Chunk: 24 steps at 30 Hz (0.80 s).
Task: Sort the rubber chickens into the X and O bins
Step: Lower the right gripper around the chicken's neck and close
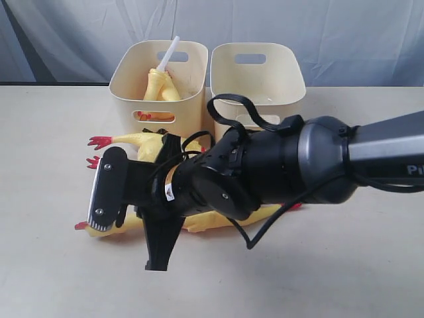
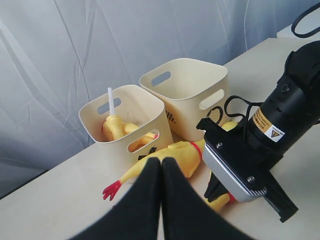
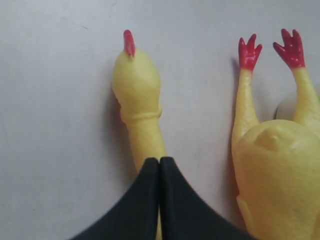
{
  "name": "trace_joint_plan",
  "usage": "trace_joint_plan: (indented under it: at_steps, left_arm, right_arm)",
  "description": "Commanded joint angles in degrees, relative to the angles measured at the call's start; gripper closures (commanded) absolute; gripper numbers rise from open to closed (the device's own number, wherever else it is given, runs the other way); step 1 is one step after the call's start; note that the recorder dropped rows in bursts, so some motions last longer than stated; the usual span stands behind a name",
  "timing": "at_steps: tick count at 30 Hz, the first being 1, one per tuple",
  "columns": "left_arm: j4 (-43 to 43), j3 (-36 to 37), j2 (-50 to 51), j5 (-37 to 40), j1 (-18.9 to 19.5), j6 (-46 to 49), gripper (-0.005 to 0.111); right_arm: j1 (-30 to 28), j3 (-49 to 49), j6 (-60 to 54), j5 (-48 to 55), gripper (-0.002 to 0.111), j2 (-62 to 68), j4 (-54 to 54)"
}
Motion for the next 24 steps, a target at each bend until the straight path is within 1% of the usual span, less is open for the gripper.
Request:
trace_joint_plan:
  at_steps: [1,8,12,15,20,24]
  left_arm:
    - [0.14,0.36,-0.33,-0.37,0.25,-0.13,0.107]
    - [0.14,0.36,-0.33,-0.37,0.25,-0.13,0.107]
    - [0.14,0.36,-0.33,-0.37,0.25,-0.13,0.107]
    - [0.14,0.36,-0.33,-0.37,0.25,-0.13,0.107]
    - [0.03,0.36,-0.33,-0.52,0.25,-0.13,0.107]
    - [0.03,0.36,-0.33,-0.52,0.25,-0.13,0.107]
  right_arm:
    - [0.01,-0.25,-0.18,0.93,0.109,0.04,-0.40]
    - [0.23,-0.25,-0.18,1.35,0.109,0.42,2.84]
    - [1.43,-0.25,-0.05,0.91,0.109,2.42,2.41]
    - [2.26,-0.25,-0.16,-1.29,0.109,3.53,0.92]
    - [2.86,-0.25,-0.05,-7.50,0.109,4.01,1.36]
    - [2.86,-0.25,-0.05,-10.08,0.109,4.14,0.92]
